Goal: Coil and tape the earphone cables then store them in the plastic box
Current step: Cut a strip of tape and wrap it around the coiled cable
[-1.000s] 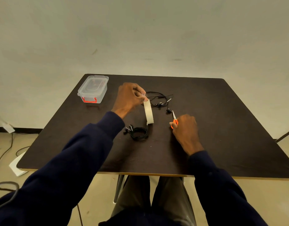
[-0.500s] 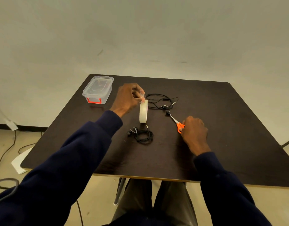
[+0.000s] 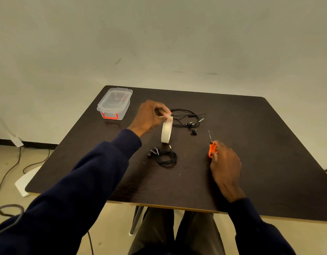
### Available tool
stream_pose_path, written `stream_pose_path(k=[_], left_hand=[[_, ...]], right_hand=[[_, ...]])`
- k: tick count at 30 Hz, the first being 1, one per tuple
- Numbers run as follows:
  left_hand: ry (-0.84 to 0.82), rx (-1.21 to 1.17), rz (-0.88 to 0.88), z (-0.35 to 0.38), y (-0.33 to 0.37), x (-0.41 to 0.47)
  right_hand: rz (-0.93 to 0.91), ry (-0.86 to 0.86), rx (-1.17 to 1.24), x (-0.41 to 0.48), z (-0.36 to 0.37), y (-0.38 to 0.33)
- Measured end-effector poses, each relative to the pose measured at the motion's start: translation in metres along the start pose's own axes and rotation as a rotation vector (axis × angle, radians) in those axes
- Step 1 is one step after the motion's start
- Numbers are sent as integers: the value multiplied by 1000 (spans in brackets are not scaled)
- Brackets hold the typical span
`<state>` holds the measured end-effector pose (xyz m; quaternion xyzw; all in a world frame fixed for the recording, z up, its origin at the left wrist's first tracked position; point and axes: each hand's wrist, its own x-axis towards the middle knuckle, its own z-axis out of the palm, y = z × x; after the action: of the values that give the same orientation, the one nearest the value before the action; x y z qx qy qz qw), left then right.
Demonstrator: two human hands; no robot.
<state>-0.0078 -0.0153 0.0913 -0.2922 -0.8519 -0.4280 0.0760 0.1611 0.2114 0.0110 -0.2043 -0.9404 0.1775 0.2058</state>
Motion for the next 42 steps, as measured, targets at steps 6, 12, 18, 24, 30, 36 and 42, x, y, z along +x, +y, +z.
stream_pose_path(k=[6,12,18,24,30,36,42], left_hand=[[-1,-22,49,4,3,3],[-12,-174,44,3,4,2],[64,-295,25,2,7,5],[209,-239,-34,20,13,7],[212,-199,-22,24,19,8],[102,-146,19,12,23,11],[72,-291,-78,-4,29,15]], right_hand=[[150,-79,849,42,6,-42],[-109,-85,954,82,12,-73],[-159,-127,1107,83,20,-64],[-106,-166,1117,84,25,-64],[-87,-202,1126,86,27,-59],[-211,-92,951,84,25,-63],[-348,188,711,76,27,-55]])
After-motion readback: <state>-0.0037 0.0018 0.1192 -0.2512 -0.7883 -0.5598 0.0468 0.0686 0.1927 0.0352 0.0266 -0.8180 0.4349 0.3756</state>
